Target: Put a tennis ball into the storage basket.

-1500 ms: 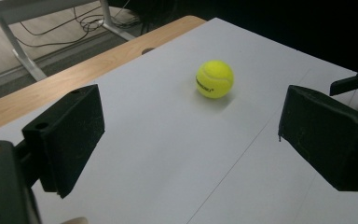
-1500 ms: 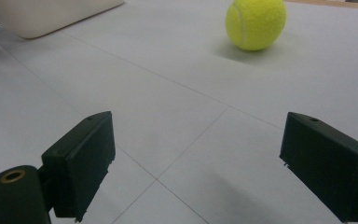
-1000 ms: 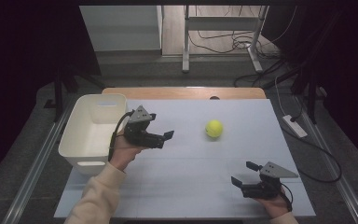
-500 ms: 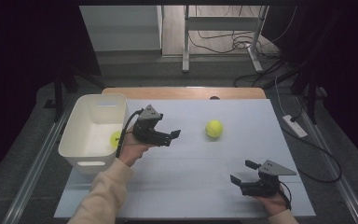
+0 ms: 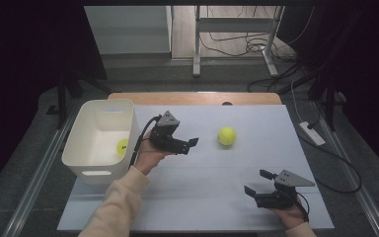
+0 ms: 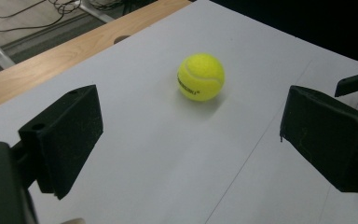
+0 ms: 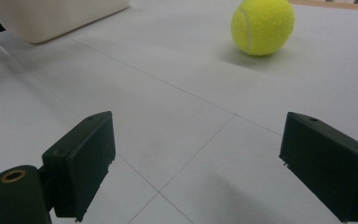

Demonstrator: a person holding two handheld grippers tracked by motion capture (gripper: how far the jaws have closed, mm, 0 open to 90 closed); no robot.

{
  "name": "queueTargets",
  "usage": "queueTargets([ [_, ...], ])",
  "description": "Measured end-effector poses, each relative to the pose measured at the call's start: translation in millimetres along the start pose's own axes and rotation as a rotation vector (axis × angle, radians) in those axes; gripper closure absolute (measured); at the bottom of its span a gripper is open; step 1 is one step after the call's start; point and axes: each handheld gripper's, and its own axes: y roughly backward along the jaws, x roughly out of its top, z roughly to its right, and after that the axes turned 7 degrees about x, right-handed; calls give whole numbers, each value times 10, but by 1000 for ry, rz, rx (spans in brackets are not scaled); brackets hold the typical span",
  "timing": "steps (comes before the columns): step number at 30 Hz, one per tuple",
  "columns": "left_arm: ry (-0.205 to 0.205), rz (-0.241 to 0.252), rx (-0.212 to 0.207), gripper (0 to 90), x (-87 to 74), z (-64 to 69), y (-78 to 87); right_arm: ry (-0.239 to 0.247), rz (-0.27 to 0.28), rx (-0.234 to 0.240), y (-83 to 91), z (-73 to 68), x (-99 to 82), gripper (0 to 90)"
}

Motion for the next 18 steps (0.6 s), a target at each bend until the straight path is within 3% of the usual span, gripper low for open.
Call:
queueTargets([
  [11,-24,-7,-17,63,76,97,-118,-2,-3,-9,5,-12,-3,103],
  [18,-13,-16,-19,64,85,109,-216,4,-6,-9,-3,-16,0,103],
])
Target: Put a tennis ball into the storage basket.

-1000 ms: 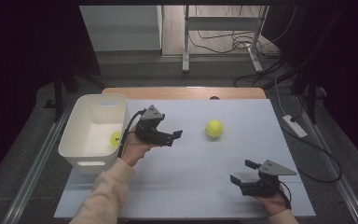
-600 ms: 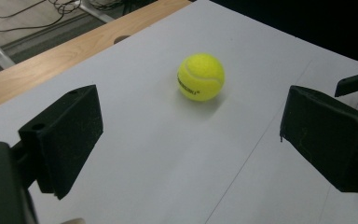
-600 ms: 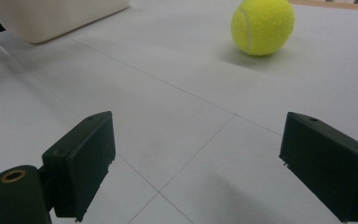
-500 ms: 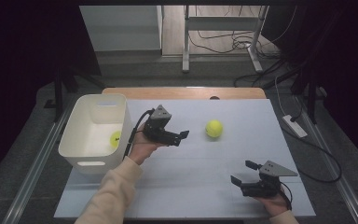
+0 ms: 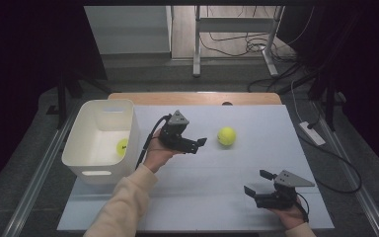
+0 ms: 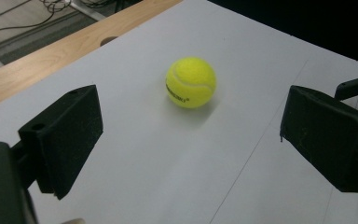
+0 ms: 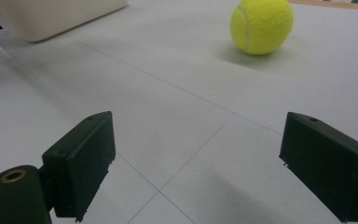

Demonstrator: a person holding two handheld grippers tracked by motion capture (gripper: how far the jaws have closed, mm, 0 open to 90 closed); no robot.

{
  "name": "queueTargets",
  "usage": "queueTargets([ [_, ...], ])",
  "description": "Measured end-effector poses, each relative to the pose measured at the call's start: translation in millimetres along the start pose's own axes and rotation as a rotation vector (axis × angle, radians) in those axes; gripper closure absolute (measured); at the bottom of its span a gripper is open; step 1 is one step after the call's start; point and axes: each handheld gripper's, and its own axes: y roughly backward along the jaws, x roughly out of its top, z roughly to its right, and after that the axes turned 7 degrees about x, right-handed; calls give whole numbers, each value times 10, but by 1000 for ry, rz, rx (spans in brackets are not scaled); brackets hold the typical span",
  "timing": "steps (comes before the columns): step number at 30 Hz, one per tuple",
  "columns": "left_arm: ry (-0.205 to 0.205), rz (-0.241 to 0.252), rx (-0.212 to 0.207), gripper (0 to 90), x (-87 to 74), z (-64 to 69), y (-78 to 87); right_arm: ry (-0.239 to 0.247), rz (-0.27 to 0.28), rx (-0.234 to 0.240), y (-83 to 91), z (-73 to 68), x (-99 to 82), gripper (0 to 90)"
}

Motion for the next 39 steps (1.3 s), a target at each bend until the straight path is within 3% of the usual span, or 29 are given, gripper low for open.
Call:
queueTargets([
  [21,-27,-31,13,76,145,57,-269,2,2,3,8,1,-4,103],
  [39,-38,-49,-33,72,250,190,-539,4,1,3,8,-12,1,104],
])
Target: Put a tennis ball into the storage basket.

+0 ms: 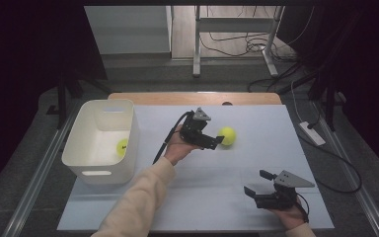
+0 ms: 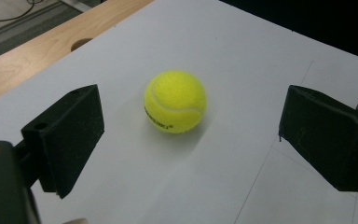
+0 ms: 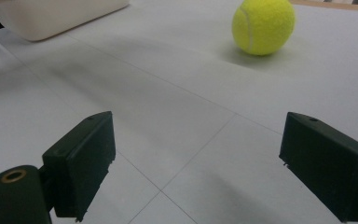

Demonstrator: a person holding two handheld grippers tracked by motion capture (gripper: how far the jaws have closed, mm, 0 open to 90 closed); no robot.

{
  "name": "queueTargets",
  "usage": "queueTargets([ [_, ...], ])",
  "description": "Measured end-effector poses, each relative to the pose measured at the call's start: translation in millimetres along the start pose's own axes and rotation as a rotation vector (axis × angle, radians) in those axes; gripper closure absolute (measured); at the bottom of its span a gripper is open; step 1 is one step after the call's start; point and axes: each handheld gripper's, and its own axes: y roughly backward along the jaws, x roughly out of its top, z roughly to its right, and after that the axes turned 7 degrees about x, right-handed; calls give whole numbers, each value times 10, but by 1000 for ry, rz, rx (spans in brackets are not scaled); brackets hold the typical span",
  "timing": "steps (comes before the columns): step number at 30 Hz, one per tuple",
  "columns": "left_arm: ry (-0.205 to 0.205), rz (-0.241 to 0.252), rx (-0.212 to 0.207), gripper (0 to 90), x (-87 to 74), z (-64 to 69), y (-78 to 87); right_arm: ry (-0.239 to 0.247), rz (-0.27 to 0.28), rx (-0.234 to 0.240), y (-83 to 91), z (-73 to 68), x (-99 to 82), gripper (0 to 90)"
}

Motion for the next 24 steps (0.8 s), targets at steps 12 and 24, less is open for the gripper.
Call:
queueTargets([
  [12,21,-22,-11,73,46,17,-165,2,4,2,4,-2,6,104],
  [24,21,-38,-9,74,82,34,-278,6,4,1,2,3,4,104],
])
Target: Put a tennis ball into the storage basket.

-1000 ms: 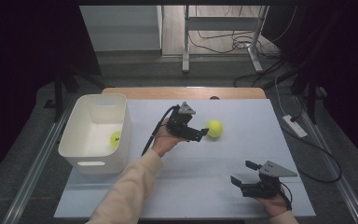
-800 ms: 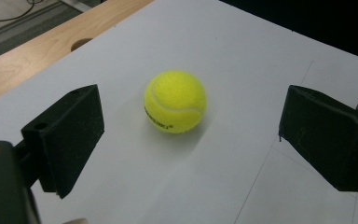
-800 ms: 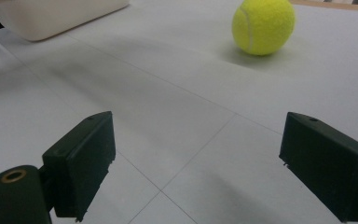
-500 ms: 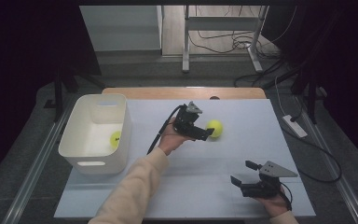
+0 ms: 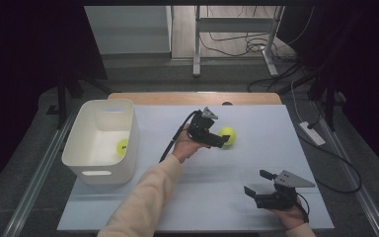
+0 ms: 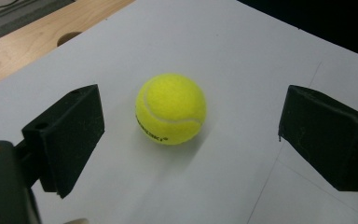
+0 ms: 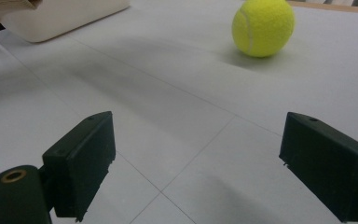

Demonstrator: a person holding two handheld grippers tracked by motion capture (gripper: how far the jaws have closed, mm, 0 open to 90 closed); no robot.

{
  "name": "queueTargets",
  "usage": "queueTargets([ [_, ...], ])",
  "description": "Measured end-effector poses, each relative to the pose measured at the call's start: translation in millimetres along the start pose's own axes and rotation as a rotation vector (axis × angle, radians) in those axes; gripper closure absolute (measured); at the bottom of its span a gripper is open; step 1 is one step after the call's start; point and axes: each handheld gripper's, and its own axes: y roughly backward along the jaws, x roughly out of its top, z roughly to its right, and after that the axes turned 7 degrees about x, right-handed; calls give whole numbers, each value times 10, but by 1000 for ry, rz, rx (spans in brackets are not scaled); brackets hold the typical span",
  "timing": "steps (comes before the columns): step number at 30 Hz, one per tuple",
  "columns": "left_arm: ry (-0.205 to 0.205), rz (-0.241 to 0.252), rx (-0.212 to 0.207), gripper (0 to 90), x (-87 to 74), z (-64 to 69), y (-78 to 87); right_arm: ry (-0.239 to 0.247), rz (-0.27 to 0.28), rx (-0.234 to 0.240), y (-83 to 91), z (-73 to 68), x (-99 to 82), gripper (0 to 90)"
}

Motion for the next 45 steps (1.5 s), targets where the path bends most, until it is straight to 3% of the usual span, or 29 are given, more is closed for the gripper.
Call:
queueTargets([
  [15,4,-23,-8,75,37,27,-186,-3,3,-1,17,-2,-6,104],
  [45,32,-100,25,54,46,4,-658,-16,3,-9,53,7,-27,104],
])
